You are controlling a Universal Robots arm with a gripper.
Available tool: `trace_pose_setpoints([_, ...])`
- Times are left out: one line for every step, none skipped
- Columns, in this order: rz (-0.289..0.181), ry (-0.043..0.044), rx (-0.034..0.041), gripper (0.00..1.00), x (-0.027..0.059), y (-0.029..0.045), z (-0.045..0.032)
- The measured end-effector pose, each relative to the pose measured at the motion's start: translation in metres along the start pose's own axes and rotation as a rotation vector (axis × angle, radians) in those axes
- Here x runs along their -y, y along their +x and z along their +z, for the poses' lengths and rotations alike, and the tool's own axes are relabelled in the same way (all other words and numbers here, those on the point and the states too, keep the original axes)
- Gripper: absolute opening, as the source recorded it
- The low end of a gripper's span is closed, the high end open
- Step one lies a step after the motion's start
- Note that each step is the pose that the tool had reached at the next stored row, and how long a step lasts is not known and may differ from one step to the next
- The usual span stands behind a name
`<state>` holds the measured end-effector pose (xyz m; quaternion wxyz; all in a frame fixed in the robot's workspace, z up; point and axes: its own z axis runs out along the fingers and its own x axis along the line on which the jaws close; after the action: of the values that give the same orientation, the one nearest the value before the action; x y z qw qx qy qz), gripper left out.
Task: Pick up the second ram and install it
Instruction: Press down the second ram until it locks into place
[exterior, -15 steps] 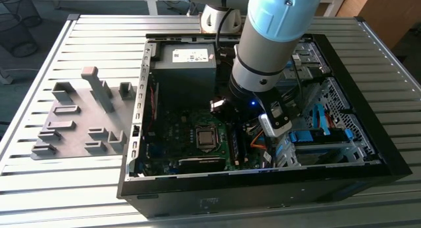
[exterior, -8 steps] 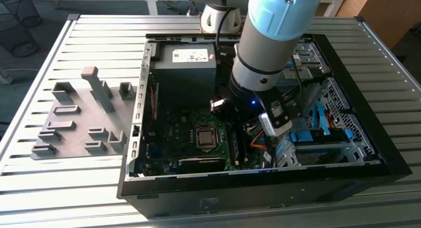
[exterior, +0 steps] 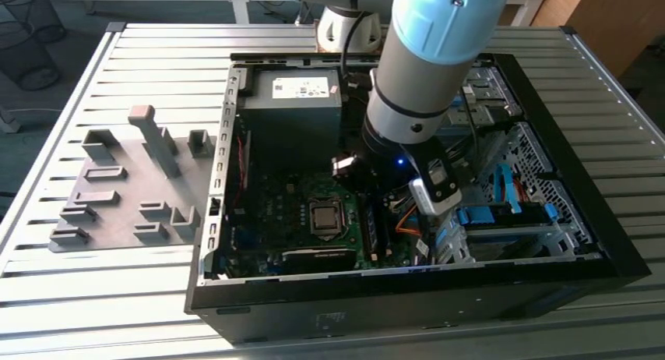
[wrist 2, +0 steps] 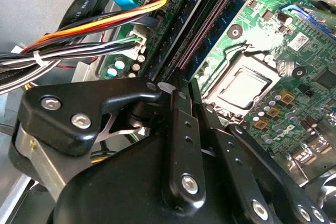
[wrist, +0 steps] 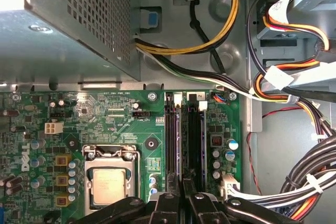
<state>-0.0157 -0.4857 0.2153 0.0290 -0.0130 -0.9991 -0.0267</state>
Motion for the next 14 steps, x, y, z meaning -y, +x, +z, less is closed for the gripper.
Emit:
trace_pose_setpoints([0.0,-0.0007,0.0,0.14,0.0,0.0,0.0004])
trace_pose_setpoints([0.0,-0.0011,0.0,0.14,0.0001,0.0,0.0008])
trace_pose_setpoints([0.0,-0.0012,-0.0001,0.14,0.0001,-0.0001,0.0012])
trace_pose_setpoints([0.0,-0.0012,-0.0001,0.14,0.0001,-0.0001,0.0016])
trace_pose_setpoints([0.0,-0.0011,-0.0003,0.14,0.0001,-0.0001,0.0019])
trace_pose_setpoints([0.0,-0.0011,-0.0004,0.14,0.0001,-0.0001,0.0024])
trace_pose_setpoints([0.0,-0.0011,-0.0006,0.14,0.0001,-0.0002,0.0028])
trace_pose_setpoints([0.0,-0.001,-0.0008,0.14,0.0002,-0.0002,0.0032])
trace_pose_setpoints([0.0,-0.0009,-0.0011,0.14,0.0002,-0.0002,0.0036])
trace_pose_setpoints([0.0,-0.001,-0.0012,0.14,0.0002,-0.0002,0.004])
trace_pose_setpoints([0.0,-0.0009,-0.0014,0.14,0.0003,-0.0003,0.0044])
trace_pose_setpoints([0.0,-0.0008,-0.0017,0.14,0.0003,-0.0003,0.0048])
trace_pose_setpoints([0.0,-0.0008,-0.0019,0.14,0.0003,-0.0003,0.005])
trace_pose_setpoints([0.0,-0.0009,-0.0021,0.14,0.0003,-0.0003,0.0052])
